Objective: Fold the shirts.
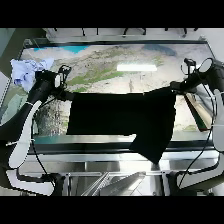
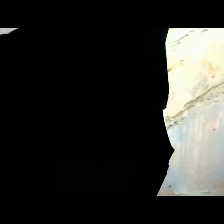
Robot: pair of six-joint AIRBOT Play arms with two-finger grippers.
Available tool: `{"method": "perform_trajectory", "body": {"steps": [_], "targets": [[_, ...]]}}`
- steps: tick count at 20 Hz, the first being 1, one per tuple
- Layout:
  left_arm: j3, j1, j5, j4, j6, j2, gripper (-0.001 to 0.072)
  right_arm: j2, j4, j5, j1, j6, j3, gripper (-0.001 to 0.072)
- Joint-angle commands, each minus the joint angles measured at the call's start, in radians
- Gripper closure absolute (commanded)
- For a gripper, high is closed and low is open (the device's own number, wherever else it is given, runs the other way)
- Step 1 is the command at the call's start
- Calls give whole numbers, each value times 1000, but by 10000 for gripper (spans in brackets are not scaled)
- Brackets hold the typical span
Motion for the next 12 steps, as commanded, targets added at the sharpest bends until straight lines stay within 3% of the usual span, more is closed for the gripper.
{"method": "perform_trajectory", "body": {"steps": [1,3,4,5,6,7,12], "targets": [[-46,1,32,-3,0,0,691,-2,2,9,2,5,-69,692],[-45,1,33,-3,0,-3,691,-2,2,10,2,5,-85,690],[-45,1,32,-4,-4,-4,690,-1,5,10,2,9,-86,593],[-44,1,27,-3,-15,-3,632,2,5,15,1,9,-86,158],[-37,1,11,-3,-32,-3,202,8,5,25,1,9,-85,12],[-23,1,-10,-4,-72,-3,15,19,5,39,1,8,-82,12],[111,63,-257,-138,-89,-2,16,124,13,97,-21,10,-87,12]]}}
